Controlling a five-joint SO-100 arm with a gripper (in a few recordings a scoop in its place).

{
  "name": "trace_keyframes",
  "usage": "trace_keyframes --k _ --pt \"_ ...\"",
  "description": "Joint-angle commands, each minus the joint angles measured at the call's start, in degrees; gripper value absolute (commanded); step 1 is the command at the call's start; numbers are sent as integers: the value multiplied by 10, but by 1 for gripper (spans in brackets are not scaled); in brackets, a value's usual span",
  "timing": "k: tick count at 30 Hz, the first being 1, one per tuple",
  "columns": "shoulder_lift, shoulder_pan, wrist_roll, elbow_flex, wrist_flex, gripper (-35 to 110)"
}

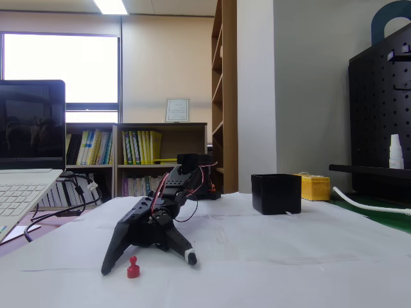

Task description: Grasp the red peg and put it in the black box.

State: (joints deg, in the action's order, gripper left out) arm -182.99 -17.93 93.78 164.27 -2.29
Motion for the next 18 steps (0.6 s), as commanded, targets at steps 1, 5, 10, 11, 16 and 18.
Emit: trace_keyframes --k 1,5,10,11,16,18 --pt "2 12 1 29 -2 54" --pt "1 21 -2 29 -6 54" --pt "1 25 -3 29 -7 54" --pt "1 25 -3 29 -7 54" --pt "1 25 -3 29 -7 53" --pt "1 25 -2 29 -7 50"
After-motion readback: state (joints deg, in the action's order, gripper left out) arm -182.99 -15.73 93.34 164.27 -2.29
